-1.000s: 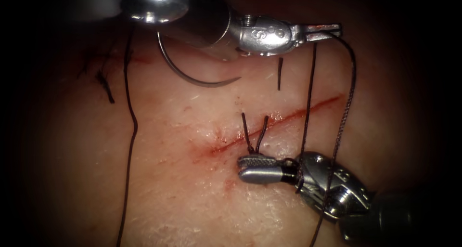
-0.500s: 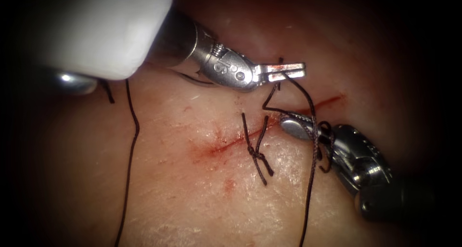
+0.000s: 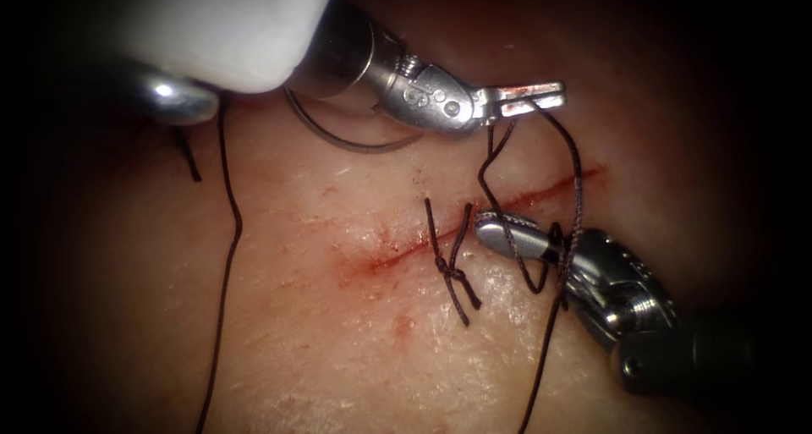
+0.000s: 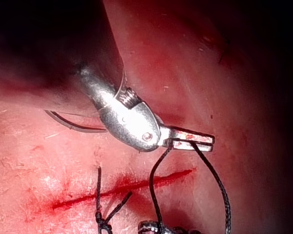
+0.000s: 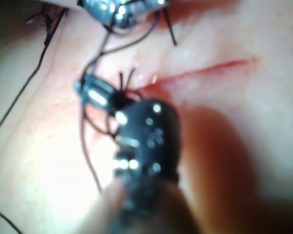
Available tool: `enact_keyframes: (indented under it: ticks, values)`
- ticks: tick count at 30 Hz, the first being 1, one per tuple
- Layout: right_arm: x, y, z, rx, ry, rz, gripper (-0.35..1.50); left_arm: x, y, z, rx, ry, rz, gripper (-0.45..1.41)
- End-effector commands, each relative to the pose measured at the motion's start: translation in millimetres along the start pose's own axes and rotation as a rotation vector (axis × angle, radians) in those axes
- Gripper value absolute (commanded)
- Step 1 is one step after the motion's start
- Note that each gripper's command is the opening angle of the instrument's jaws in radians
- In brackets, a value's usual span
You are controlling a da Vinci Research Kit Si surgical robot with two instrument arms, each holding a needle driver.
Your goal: Wound Closure
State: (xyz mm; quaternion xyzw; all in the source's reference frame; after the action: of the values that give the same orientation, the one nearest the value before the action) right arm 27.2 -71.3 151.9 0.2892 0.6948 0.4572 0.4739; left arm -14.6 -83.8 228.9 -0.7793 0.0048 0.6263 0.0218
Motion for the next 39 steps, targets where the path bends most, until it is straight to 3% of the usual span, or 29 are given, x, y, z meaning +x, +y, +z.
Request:
enact_keyframes:
  ticks: [1, 6, 9, 11, 14, 23, 26, 32, 39]
  values:
    - [-0.8, -0.4, 0.4, 0.008, 0.009, 0.022, 0.00, -1.1, 0.6, 0.6, 0.003, -0.001, -0.001, -0.45]
    - [-1.0, -0.6, 0.5, 0.016, 0.007, 0.082, 0.12, -1.6, -0.2, 1.0, 0.016, 0.003, 0.001, -0.45]
    - [-1.5, -0.8, 0.9, 0.024, -0.001, 0.122, 0.59, -1.5, -0.8, 1.3, 0.023, 0.005, -0.002, -0.45]
    - [-2.0, -1.1, 1.6, 0.040, -0.020, 0.122, 1.01, -1.6, -1.0, 1.5, 0.025, 0.004, -0.002, -0.45]
    - [-2.7, -2.1, 2.7, 0.063, -0.046, 0.129, 1.20, -2.0, -1.3, 1.6, 0.026, 0.002, 0.001, -0.45]
    - [-0.9, -2.7, 3.9, 0.050, 0.020, 0.149, 1.31, -3.4, 0.8, -0.4, 0.016, 0.013, 0.020, -0.45]
    - [0.2, -2.4, 3.6, 0.044, 0.079, 0.152, 1.30, -2.9, 1.9, -1.7, 0.023, 0.021, 0.022, -0.45]
    - [0.7, -1.3, 2.9, 0.005, 0.115, 0.112, 1.25, -1.5, 4.0, -3.9, 0.049, 0.029, 0.032, -0.45]
    - [2.4, 0.3, 1.0, -0.071, 0.153, 0.053, 1.25, 0.8, 7.7, -4.2, 0.076, 0.050, 0.033, -0.45]
